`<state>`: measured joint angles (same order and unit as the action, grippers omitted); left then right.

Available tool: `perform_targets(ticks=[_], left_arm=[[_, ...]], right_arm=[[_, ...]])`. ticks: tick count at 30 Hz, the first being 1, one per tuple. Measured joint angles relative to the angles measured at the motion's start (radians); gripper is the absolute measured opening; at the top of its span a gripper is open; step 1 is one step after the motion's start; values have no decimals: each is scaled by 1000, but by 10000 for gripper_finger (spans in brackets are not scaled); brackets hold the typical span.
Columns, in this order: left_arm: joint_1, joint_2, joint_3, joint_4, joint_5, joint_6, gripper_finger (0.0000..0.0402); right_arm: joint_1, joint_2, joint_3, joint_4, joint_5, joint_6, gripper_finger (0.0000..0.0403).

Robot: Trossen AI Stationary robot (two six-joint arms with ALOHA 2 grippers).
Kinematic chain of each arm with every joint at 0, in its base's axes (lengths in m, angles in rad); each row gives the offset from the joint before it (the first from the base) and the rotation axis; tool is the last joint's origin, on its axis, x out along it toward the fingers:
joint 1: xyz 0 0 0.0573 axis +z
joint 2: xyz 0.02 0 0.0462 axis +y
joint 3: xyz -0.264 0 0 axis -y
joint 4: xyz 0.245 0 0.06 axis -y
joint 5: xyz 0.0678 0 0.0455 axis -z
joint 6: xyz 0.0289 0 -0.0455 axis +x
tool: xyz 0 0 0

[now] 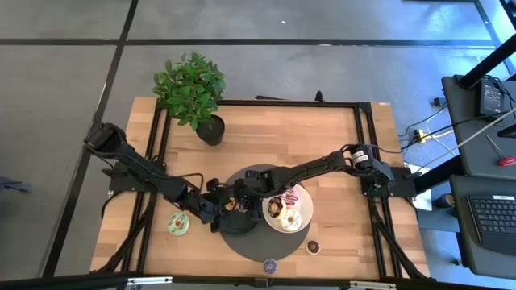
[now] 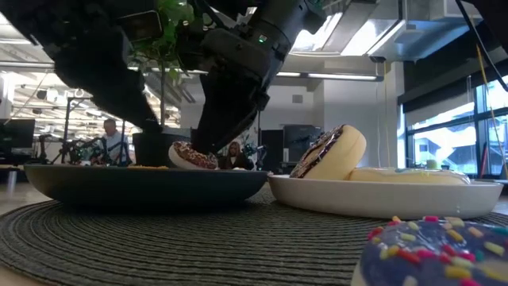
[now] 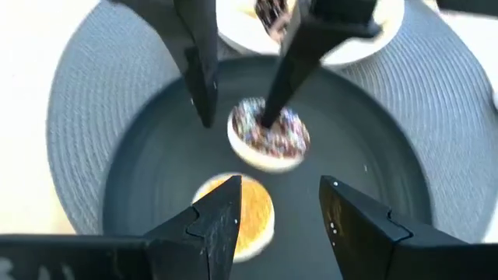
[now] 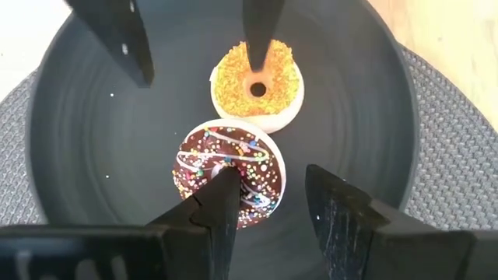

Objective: Pick & Place donuts
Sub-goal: Put the small brown donut onto the black plate

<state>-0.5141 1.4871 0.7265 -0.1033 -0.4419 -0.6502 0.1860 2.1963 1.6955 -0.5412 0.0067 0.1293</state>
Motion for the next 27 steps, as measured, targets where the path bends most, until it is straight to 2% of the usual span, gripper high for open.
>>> perform_targets(ticks=[13,20,27], left_arm=[[-9,12,0,53,-174,-54,169],[-1,24,0,59,-196,-70,169],[-1,105,0,107,-194,-65,169]], right_arm=[[0,0,0,9,0,-2,150],[0,0,0,8,0,-2,150],[0,0,0,7,0,-2,150]])
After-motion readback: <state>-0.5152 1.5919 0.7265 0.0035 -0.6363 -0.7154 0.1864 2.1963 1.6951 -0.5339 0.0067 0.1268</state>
